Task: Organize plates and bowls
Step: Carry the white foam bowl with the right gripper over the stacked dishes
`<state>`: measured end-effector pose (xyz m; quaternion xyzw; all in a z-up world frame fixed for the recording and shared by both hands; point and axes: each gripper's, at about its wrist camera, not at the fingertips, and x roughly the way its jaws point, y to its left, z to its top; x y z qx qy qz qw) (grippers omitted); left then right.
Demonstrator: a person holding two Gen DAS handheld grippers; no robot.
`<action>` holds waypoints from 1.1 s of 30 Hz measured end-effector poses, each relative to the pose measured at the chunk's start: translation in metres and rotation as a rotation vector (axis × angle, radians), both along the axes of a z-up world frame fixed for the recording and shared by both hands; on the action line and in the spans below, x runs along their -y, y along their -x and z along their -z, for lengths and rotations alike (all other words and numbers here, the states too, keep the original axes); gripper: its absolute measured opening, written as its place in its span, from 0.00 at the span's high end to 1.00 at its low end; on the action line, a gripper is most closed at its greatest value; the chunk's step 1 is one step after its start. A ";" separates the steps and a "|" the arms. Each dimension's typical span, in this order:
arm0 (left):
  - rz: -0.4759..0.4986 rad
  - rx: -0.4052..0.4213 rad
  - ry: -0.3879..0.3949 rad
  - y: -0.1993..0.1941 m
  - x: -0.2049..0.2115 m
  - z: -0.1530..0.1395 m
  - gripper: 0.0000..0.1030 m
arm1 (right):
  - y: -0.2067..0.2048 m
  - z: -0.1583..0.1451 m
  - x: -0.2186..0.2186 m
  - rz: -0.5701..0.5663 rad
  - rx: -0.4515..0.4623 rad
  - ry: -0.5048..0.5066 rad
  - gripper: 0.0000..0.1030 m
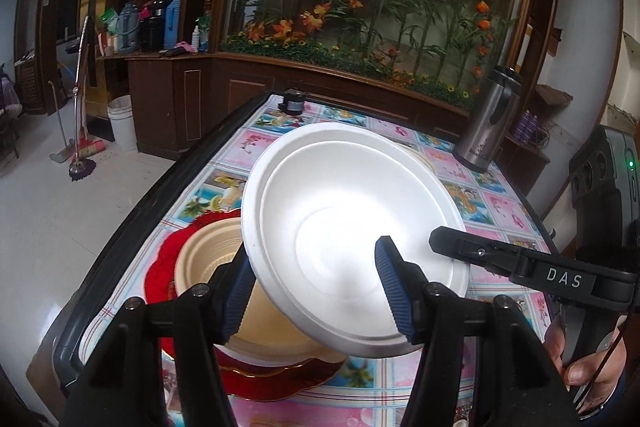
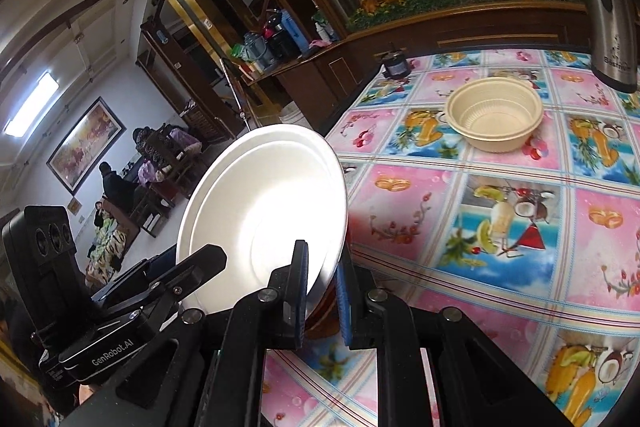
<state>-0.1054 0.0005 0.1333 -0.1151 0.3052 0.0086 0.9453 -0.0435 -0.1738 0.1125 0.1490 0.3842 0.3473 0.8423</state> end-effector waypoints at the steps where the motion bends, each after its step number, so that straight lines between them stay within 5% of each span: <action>1: -0.008 -0.002 0.005 0.000 -0.005 0.001 0.44 | -0.001 0.000 -0.005 -0.006 -0.003 0.001 0.85; 13: -0.068 -0.032 0.048 0.003 -0.044 0.018 0.44 | -0.007 0.006 -0.055 -0.055 -0.013 0.067 0.85; 33: -0.076 -0.057 0.079 0.008 -0.058 0.038 0.44 | -0.005 0.016 -0.078 -0.071 -0.035 0.113 0.85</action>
